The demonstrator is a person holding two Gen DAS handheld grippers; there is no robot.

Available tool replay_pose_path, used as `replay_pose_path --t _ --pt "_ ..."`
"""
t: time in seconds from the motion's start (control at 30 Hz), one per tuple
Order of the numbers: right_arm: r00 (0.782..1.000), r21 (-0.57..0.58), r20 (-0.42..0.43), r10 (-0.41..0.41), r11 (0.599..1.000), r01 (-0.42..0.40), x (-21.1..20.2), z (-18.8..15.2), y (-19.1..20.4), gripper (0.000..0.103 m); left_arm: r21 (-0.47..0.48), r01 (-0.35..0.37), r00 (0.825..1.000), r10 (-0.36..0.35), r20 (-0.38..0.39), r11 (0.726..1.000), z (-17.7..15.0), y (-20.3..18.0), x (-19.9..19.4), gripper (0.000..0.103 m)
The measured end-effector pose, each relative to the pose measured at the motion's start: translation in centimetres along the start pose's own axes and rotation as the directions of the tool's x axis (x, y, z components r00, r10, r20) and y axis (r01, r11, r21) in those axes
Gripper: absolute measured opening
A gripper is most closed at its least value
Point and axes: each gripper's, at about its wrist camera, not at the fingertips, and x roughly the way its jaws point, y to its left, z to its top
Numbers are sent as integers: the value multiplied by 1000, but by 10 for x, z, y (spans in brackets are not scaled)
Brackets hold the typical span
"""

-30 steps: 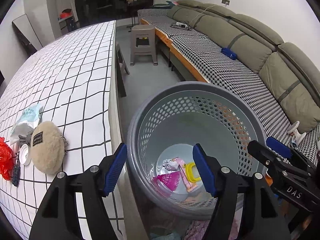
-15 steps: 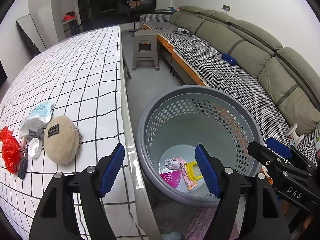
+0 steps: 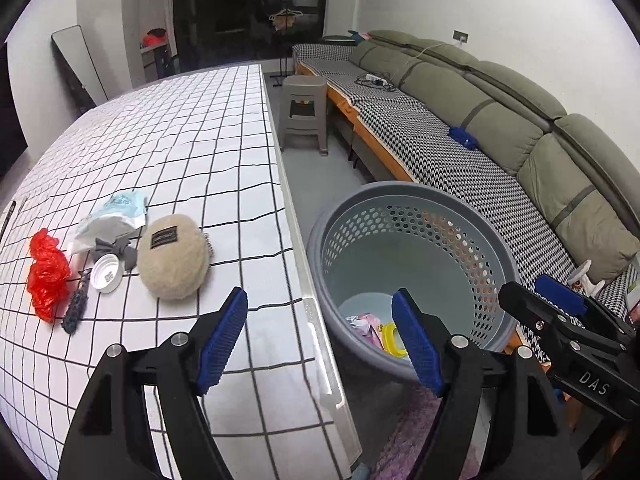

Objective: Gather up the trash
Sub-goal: 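Move both open tools away from the basket toward the table, then grasp the beige fluffy ball with the right tool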

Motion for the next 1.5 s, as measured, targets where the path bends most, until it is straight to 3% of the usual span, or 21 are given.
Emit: replay_pose_path --t 0.73,1.2,1.5 --pt "998 -130 21 54 990 -51 -20 -11 70 76 -99 -43 995 51 83 994 -31 60 -54 74" --pt "993 -206 -51 107 972 -115 13 -17 115 76 -181 -105 988 123 91 978 -44 106 -75 74" --pt "987 -255 -101 125 956 -147 41 -13 146 76 -245 -166 982 183 50 955 -53 145 -71 74"
